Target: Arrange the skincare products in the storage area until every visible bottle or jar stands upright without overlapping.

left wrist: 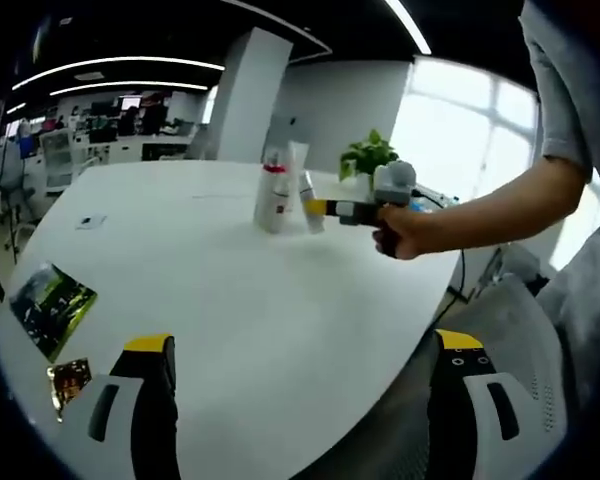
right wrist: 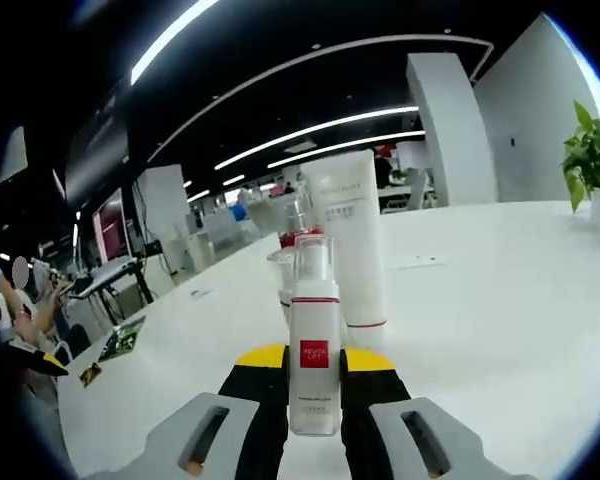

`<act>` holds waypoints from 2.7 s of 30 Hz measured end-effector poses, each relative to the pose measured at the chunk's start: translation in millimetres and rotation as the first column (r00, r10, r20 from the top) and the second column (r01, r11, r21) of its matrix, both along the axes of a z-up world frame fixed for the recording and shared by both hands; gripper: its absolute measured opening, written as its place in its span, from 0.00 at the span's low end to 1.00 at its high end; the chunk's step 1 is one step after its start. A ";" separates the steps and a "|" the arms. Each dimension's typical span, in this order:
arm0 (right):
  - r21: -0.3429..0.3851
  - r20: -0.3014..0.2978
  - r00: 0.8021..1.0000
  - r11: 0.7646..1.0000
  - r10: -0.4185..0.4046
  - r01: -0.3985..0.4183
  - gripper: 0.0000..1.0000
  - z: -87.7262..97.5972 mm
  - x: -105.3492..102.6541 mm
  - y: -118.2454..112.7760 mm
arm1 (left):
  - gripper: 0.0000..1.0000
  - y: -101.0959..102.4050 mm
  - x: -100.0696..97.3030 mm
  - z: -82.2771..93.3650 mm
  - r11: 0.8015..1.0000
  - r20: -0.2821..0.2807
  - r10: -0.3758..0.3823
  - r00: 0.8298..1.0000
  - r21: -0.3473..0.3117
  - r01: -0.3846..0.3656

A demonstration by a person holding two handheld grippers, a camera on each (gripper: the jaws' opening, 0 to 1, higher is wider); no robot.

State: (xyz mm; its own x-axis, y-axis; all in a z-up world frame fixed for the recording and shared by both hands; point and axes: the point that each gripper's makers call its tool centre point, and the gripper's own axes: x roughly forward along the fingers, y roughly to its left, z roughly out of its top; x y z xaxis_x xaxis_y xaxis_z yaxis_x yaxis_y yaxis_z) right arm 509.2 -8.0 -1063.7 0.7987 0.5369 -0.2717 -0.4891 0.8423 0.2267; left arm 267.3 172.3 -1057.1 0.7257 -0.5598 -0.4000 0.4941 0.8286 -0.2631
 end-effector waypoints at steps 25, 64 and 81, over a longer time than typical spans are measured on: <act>0.121 0.144 0.771 0.762 0.620 -0.636 0.11 101.0 -207.1 152.2 | 0.94 0.0 23.1 145.4 0.769 0.175 0.207 0.963 -0.637 -0.050; -0.041 -0.009 0.805 0.804 0.594 -0.594 0.10 82.5 -233.5 154.4 | 0.80 -31.9 -21.3 147.3 0.891 0.268 0.057 0.962 -0.448 0.071; -0.023 -0.033 0.930 0.930 0.366 -0.367 0.11 80.6 -154.0 98.0 | 0.72 0.6 -24.8 55.8 1.000 0.090 0.012 0.996 0.003 -0.012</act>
